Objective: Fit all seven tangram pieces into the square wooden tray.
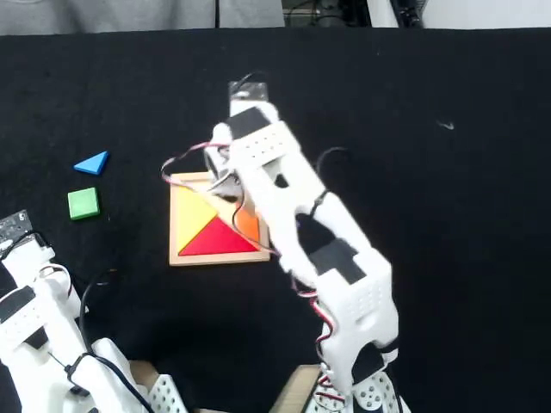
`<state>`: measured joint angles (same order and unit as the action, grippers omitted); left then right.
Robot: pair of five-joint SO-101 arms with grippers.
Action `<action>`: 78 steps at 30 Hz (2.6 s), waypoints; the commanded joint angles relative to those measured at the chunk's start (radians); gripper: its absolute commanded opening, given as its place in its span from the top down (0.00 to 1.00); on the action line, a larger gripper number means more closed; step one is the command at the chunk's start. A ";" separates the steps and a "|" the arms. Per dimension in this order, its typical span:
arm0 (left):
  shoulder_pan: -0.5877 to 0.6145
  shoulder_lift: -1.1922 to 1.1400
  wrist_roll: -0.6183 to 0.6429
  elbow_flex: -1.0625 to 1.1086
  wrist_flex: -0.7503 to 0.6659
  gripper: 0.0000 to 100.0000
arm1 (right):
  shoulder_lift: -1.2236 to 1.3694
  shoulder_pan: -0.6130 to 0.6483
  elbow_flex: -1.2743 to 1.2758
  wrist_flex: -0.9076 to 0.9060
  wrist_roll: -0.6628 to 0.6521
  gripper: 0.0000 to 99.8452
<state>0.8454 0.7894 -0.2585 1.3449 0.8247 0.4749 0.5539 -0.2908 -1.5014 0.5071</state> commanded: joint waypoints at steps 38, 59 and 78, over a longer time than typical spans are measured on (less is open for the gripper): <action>-0.007 0.015 -0.009 -0.002 -0.011 0.97 | 0.019 0.095 0.028 0.167 0.011 0.76; -0.007 0.015 -0.009 -0.004 -0.011 0.97 | 0.039 -0.071 0.025 0.371 -0.514 0.99; -0.007 0.015 -0.009 -0.004 -0.011 0.97 | 0.231 -0.075 -0.245 0.160 -0.494 0.99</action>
<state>0.8454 0.7894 -0.2585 1.3449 0.8247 0.7188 0.4987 -0.4457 -1.3203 0.0054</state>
